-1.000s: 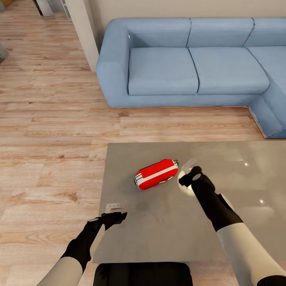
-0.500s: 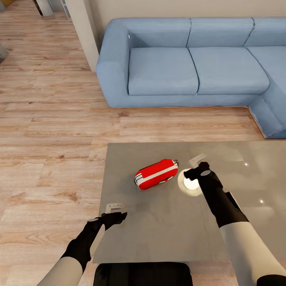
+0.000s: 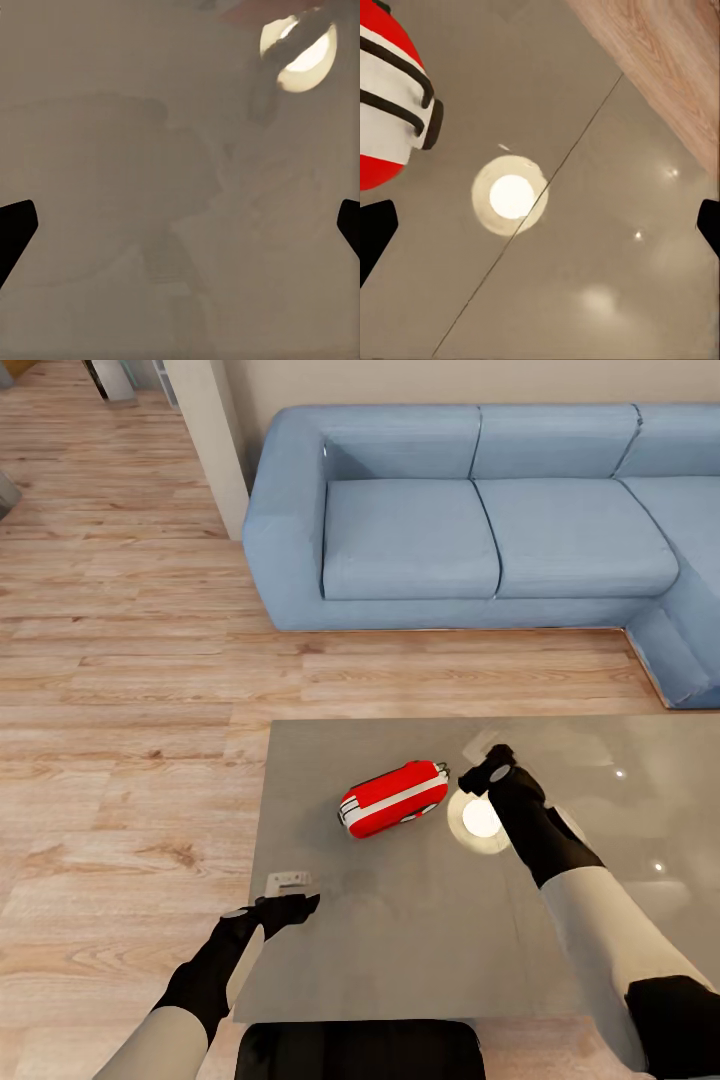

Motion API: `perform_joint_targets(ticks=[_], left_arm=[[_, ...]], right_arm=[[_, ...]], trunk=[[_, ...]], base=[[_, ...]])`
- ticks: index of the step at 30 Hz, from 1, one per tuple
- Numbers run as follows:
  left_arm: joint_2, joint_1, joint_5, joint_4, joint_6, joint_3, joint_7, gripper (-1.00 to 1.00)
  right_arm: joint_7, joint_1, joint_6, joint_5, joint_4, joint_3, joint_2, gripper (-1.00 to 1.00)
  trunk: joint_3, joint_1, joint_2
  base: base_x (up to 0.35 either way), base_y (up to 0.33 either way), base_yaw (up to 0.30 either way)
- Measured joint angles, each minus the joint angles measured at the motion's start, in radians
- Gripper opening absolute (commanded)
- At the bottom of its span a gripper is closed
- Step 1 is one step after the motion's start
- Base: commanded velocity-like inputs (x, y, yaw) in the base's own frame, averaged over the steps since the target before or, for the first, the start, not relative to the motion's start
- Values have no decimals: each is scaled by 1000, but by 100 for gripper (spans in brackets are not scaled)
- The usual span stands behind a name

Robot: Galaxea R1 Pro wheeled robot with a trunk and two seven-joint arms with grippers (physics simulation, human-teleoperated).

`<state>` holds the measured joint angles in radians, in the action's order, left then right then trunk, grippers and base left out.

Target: Turn on the radio receiver that's on the table in the living room.

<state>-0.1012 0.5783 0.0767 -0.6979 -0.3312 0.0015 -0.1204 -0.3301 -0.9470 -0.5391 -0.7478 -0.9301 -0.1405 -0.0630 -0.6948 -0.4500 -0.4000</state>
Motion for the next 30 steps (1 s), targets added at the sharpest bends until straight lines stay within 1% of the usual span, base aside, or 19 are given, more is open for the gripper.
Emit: perform_joint_targets(ticks=[1, 2, 3, 5, 7, 8, 10, 12, 13, 14, 16, 19, 20, 23, 25, 27, 30], left_arm=[[0, 0, 0, 0, 0, 0, 0, 100], [0, 0, 0, 0, 0, 0, 0, 100], [0, 0, 0, 0, 0, 0, 1, 100], [0, 0, 1, 0, 0, 0, 1, 100], [0, 0, 1, 0, -1, 0, 1, 100], [0, 0, 2, 0, -1, 0, 1, 100], [1, 0, 2, 0, -1, 0, 1, 100], [2, 0, 4, 1, -1, -1, 1, 100], [2, 0, 4, 2, -1, -1, 1, 100], [2, 0, 4, 3, -1, 0, 1, 100], [3, 0, 6, 8, -2, 0, 1, 100], [3, 0, 7, 29, -2, 0, 7, 100], [3, 0, 8, 58, -1, 1, 19, 100], [4, 0, 11, 95, -1, 2, 34, 100], [4, 0, 13, 121, -1, 4, 43, 100], [3, 0, 15, 128, -1, 5, 46, 100], [1, 0, 16, 135, -7, 6, 48, 100]], right_arm=[[-21, -7, 7, -30, 5, -8, 2, 100], [-31, -9, 10, -43, 7, -11, 4, 100], [-52, -15, 14, -62, 8, -15, 12, 100], [-87, -24, 18, -81, 10, -20, 27, 100], [-114, -31, 20, -89, 10, -22, 34, 100], [-143, -36, 20, -97, 10, -24, 40, 100], [-174, -39, 21, -109, 6, -25, 44, 100], [-253, -42, 22, -145, -12, -26, 51, 100], [-271, -43, 22, -153, -15, -26, 53, 100], [-304, -43, 22, -166, -23, -26, 60, 100], [-351, -43, 22, -187, -35, -27, 70, 100], [-398, -44, 22, -216, -49, -27, 77, 100], [-417, -44, 23, -234, -55, -27, 81, 100], [-431, -44, 29, -247, -59, -27, 85, 100], [-453, -45, 51, -254, -54, -27, 88, 100], [-469, -51, 60, -257, -48, -27, 88, 100], [-491, -77, 67, -258, -26, -27, 89, 100]], trunk=[[0, 0, 0], [0, 0, 0], [0, 0, 0], [0, 0, 0], [0, 0, 0], [0, 0, 0], [0, 0, 0], [0, 0, 0], [0, 0, 0], [0, 0, 0], [0, 0, 0], [0, 0, 0], [0, 0, 0], [0, 0, 0], [0, 0, 0], [0, 0, 0], [0, 0, 0]], base=[[0, 0, 0], [0, 0, 0], [0, 0, 0], [0, 0, 0], [0, 0, 0], [0, 0, 0], [0, 0, 0], [0, 0, 0], [0, 0, 0], [0, 0, 0], [0, 0, 0], [0, 0, 0], [0, 0, 0], [0, 0, 0], [0, 0, 0], [0, 0, 0], [0, 0, 0]])
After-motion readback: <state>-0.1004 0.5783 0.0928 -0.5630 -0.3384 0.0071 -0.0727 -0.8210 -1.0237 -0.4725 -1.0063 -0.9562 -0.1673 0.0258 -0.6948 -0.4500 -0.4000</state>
